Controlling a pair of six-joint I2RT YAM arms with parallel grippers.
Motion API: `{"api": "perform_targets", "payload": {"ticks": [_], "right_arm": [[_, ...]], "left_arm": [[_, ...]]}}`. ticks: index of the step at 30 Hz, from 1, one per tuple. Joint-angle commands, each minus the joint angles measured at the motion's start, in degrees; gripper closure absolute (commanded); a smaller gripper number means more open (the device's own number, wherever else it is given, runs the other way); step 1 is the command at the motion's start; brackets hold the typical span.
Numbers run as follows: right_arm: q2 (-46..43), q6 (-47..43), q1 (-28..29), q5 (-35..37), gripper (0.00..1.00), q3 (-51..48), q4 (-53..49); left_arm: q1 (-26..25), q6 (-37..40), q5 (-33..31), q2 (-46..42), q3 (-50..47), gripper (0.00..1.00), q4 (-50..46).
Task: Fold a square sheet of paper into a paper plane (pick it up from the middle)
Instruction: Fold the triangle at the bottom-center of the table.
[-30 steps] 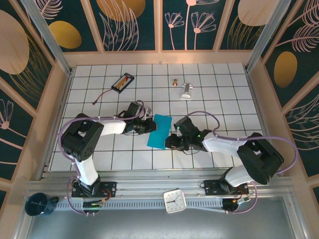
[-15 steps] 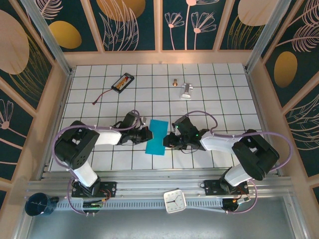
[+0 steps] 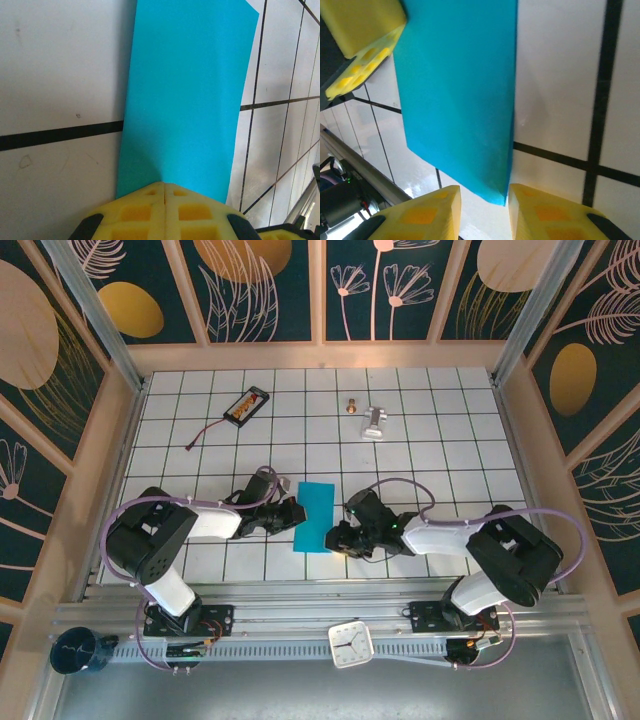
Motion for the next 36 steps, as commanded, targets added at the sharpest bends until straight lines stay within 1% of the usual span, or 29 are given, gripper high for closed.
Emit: {"api": "perform_targets", "payload": {"ticks": [1, 5, 8, 14, 21, 25, 36], "right_arm": [[0.8, 2.6, 0.6, 1.5, 0.69, -0.7, 2.8], [1.7, 2.5, 0.6, 1.3, 0.69, -0.1, 4.1], [2.7, 1.7, 0.6, 1.6, 0.69, 1.0, 3.0], [0.5, 1.7, 0.5, 5.4, 0.70, 0.3, -1.0], [1.0, 1.3, 0.8, 5.4, 0.69, 0.5, -0.8], [0.4, 0.8, 0.8, 6.6, 0.69, 0.9, -2.0], [-0.9, 0.1, 0.8, 6.6, 0.69, 0.9, -1.8]], "left_arm": [[0.0, -0.1, -2.2, 1.7, -1.1, 1.00, -1.5], [0.0, 0.1, -1.7, 2.0, -1.1, 1.00, -1.3], [0.0, 0.1, -1.7, 1.9, -1.2, 1.00, -1.2], [0.0, 0.3, -1.7, 1.7, -1.0, 1.00, -1.7], [0.0, 0.5, -1.7, 2.1, -1.0, 1.00, -1.9], [0.0, 0.7, -1.7, 2.2, -1.0, 1.00, -1.9], [0.0, 0.9, -1.6, 2.3, -1.2, 1.00, -2.1]]}}
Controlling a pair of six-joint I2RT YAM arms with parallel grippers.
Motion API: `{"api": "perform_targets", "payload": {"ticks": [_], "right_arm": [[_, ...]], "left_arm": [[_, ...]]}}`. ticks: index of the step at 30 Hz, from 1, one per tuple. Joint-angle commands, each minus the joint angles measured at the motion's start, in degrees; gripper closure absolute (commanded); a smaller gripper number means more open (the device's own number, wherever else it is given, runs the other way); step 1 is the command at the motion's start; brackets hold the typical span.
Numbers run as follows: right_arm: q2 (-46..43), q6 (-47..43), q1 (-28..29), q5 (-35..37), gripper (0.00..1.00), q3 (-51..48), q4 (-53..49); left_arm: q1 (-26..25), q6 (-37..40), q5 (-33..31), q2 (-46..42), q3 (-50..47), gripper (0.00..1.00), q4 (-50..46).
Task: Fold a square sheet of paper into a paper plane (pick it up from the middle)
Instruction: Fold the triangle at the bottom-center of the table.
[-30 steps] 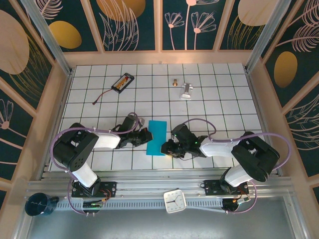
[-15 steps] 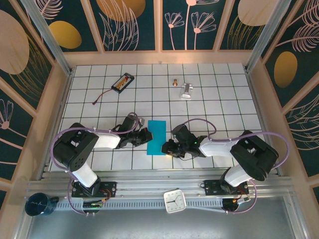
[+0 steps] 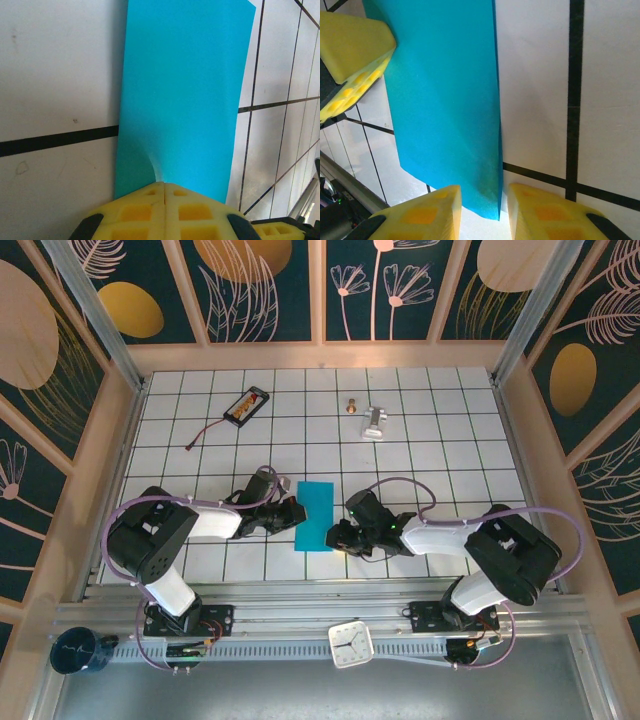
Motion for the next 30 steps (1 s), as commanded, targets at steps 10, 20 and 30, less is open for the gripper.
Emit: {"api": "perform_targets", "payload": {"ticks": [10, 20, 30], "right_arm": [[1.2, 0.3, 0.5, -0.6, 0.69, 0.7, 3.3], [1.6, 0.9, 0.4, -0.8, 0.71, 1.1, 4.8], [1.5, 3.8, -0.6, -1.7, 0.72, 0.1, 9.3]], "left_arm": [[-0.1, 0.9, -1.6, 1.9, -1.4, 1.00, -2.6], [0.0, 1.1, -1.4, 2.1, -1.3, 1.00, -2.7], [-0.1, 1.3, -1.6, 1.9, -1.2, 1.00, -2.9]]}}
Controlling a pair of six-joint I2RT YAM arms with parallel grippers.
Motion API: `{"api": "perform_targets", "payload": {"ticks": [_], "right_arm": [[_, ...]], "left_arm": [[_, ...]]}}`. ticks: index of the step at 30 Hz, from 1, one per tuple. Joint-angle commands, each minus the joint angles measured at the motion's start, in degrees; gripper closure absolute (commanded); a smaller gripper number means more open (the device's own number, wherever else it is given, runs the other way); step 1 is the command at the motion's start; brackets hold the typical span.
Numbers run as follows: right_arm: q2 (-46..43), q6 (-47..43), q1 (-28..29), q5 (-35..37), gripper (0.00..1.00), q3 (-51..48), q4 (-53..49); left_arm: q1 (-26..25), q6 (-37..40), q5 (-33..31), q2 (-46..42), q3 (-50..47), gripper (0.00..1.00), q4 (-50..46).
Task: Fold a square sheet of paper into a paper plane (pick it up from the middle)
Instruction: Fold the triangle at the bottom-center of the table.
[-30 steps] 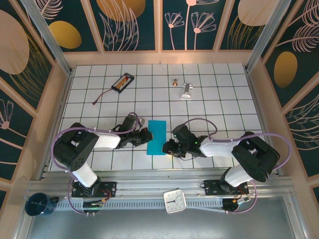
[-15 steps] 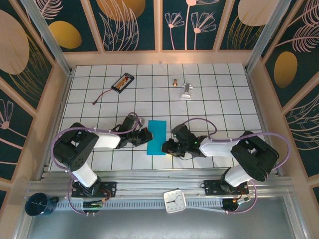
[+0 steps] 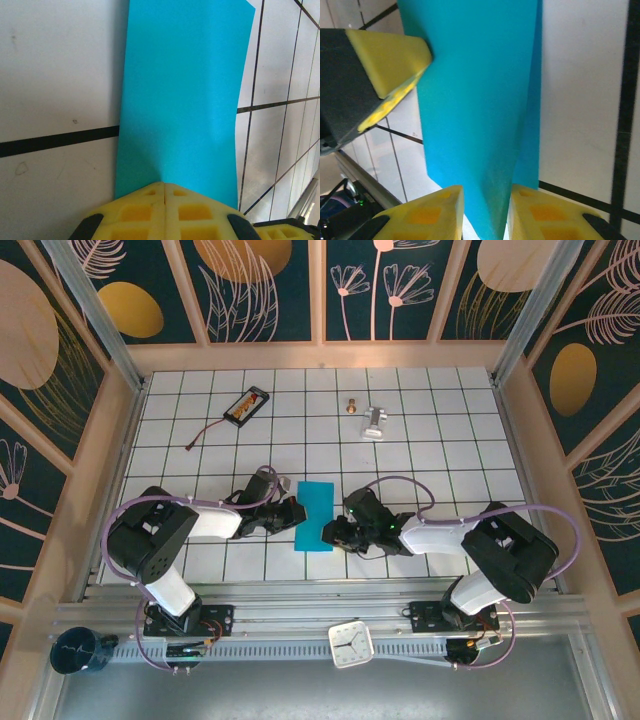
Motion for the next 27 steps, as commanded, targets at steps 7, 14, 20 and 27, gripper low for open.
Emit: {"api": "perform_targets", "payload": {"ticks": [7, 14, 20, 27], "right_arm": [[2.6, 4.8, -2.5, -1.5, 0.73, 0.0, 7.2], [4.3, 6.2, -4.5, -1.2, 0.74, 0.6, 10.3], [7.2, 6.4, -6.8, -2.4, 0.77, 1.6, 13.2], [9.8, 4.8, -9.8, -3.4, 0.85, 4.4, 13.2]], "left_arm": [[0.0, 1.5, -1.5, 1.9, -1.1, 1.00, -3.1], [-0.1, 1.6, -1.5, 1.9, -1.0, 1.00, -3.2], [-0.1, 1.9, -1.2, 2.1, -0.8, 1.00, -3.4], [0.0, 2.1, -1.1, 2.0, -0.3, 1.00, -3.6]]}}
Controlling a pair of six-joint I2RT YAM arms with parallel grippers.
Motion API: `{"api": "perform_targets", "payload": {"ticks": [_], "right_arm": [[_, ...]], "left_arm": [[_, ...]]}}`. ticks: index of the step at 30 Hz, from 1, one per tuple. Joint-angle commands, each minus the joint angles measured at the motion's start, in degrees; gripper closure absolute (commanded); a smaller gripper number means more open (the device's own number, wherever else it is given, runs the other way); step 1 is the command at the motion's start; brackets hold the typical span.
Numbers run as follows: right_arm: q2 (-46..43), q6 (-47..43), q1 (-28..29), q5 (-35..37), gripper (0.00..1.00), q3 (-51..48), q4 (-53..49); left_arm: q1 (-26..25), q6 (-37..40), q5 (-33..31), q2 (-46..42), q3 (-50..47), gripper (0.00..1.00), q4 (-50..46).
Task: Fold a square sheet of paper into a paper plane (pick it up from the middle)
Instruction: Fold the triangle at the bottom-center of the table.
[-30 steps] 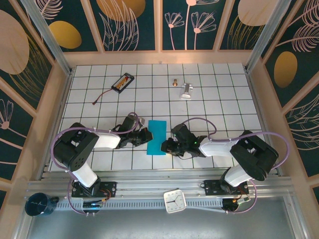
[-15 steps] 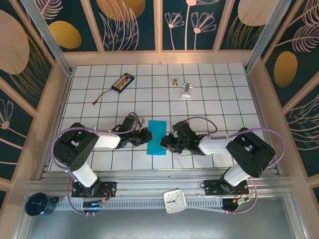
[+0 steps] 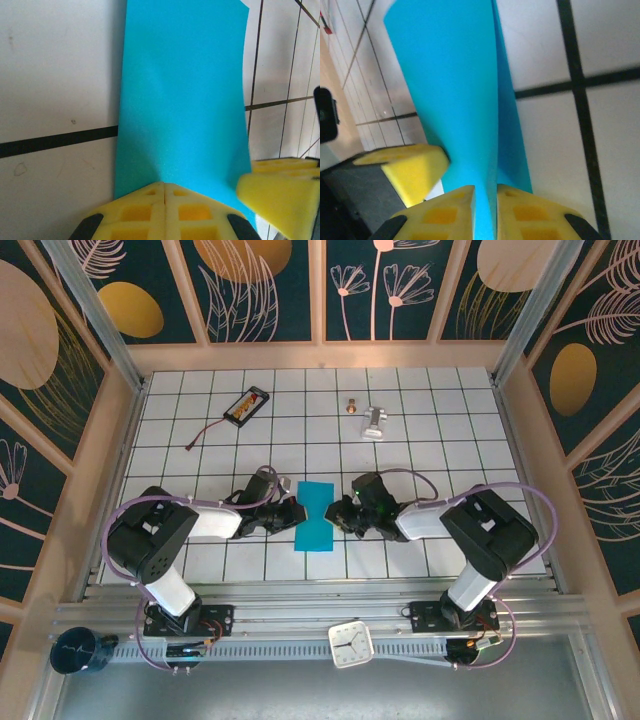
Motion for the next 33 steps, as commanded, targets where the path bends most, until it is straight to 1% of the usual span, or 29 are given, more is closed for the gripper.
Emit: {"api": "perform_targets", "payload": {"ticks": [1, 3, 7, 9, 11, 13, 16, 18, 19, 22, 23, 25, 27, 30, 33], "right_arm": [[1.2, -0.5, -1.4, -1.0, 0.88, 1.8, 2.1], [1.2, 0.1, -1.6, -1.3, 0.92, 1.7, 2.5], [0.5, 2.7, -1.6, -1.6, 0.99, 1.5, 1.9], [-0.2, 4.1, -1.6, -1.3, 1.00, 1.6, 0.3], [-1.2, 5.4, -1.6, -0.8, 1.00, 1.9, -2.1], [-1.8, 6.3, -1.6, -0.8, 1.00, 2.3, -4.6], [-1.8, 5.8, -1.7, -1.5, 1.00, 3.4, -7.2], [-1.5, 5.6, -1.9, -2.0, 1.00, 3.6, -7.8], [-1.3, 5.6, -2.0, -2.2, 1.00, 3.6, -7.8], [-1.0, 5.6, -2.3, -2.5, 1.00, 3.7, -7.8], [-0.9, 5.5, -2.4, -2.5, 1.00, 3.7, -7.9], [-0.6, 5.1, -2.5, -2.6, 1.00, 4.1, -8.3], [-0.6, 4.9, -2.7, -2.8, 1.00, 4.1, -8.3], [-0.5, 4.8, -3.0, -3.0, 1.00, 4.1, -8.4], [-0.3, 4.6, -3.2, -3.2, 1.00, 4.0, -8.4]], "left_arm": [[0.0, 1.7, -1.1, 2.0, 0.0, 1.00, -3.6], [0.0, 2.3, -0.9, 1.4, 0.7, 0.99, -3.6], [-0.1, 4.0, -0.7, -1.8, 1.2, 0.78, -1.6], [-0.1, 5.5, -1.0, -5.1, 0.4, 0.68, -0.2], [-0.4, 7.7, -2.6, -9.6, -1.3, 0.64, 1.1], [-2.3, 12.1, -5.4, -15.0, -3.5, 0.61, 1.5], [-6.9, 19.1, -10.6, -21.9, -6.5, 0.55, 1.5], [-10.6, 24.0, -13.9, -24.6, -7.2, 0.50, 0.2], [-12.7, 26.2, -16.4, -25.4, -7.3, 0.46, -0.7], [-18.3, 31.8, -21.3, -25.6, -7.5, 0.37, -1.4], [-19.7, 33.0, -22.6, -25.2, -7.5, 0.35, -1.3], [-22.5, 35.4, -25.6, -23.6, -7.1, 0.29, -1.5], [-24.5, 37.6, -27.5, -21.8, -6.4, 0.25, -1.8], [-26.8, 40.2, -30.6, -18.7, -5.1, 0.25, -2.5], [-28.0, 42.1, -32.1, -16.3, -4.6, 0.24, -2.8]]}}
